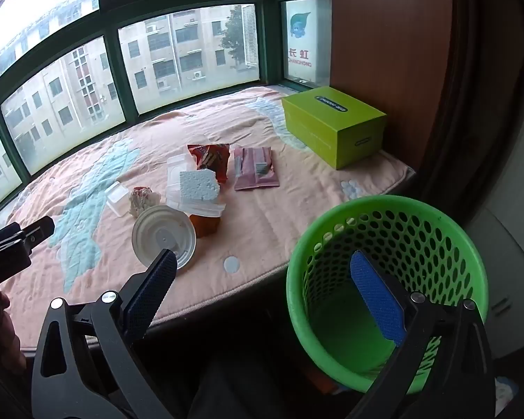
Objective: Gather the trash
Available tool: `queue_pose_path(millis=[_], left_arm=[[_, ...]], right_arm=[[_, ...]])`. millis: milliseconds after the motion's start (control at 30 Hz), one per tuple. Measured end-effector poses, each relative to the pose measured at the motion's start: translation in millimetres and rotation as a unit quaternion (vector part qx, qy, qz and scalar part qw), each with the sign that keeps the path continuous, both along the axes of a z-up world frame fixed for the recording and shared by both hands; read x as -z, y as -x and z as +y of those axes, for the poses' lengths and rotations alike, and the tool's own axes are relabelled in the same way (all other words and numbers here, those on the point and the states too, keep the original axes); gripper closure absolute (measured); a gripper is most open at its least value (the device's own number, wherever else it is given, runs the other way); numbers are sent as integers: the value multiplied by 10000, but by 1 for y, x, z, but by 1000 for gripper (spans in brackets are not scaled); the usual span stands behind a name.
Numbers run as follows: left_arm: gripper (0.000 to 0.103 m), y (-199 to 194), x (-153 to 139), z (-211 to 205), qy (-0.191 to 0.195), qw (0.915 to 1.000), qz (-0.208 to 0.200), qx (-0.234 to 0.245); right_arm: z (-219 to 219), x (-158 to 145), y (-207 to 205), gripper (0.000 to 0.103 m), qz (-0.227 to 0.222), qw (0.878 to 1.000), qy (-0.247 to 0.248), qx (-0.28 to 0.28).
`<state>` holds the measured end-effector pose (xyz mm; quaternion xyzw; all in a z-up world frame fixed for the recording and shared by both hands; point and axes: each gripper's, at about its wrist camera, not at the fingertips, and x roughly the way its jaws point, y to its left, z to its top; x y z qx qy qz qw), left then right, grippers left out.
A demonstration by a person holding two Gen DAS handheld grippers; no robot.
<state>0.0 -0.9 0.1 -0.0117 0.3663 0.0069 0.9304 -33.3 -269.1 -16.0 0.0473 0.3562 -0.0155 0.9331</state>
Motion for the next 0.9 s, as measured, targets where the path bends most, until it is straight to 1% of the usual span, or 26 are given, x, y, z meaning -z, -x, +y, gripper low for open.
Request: queue_pose_path(millis=[233,267,500,900], left_arm=[[6,0,1,-5,9,10000,-8,4],[6,1,-1,0,80,10000,-24,-1],[6,6,-2,-4,69,10000,-31,-20],[6,1,-3,-3,79,10000,-14,-7]], right_arm=[[0,0,0,5,19,10000,48,12],[-1,0,0,5,20,10000,46,15],[-1,0,-1,5,16,10000,26,32],[-1,1,-1,5,20,10000,29,22]])
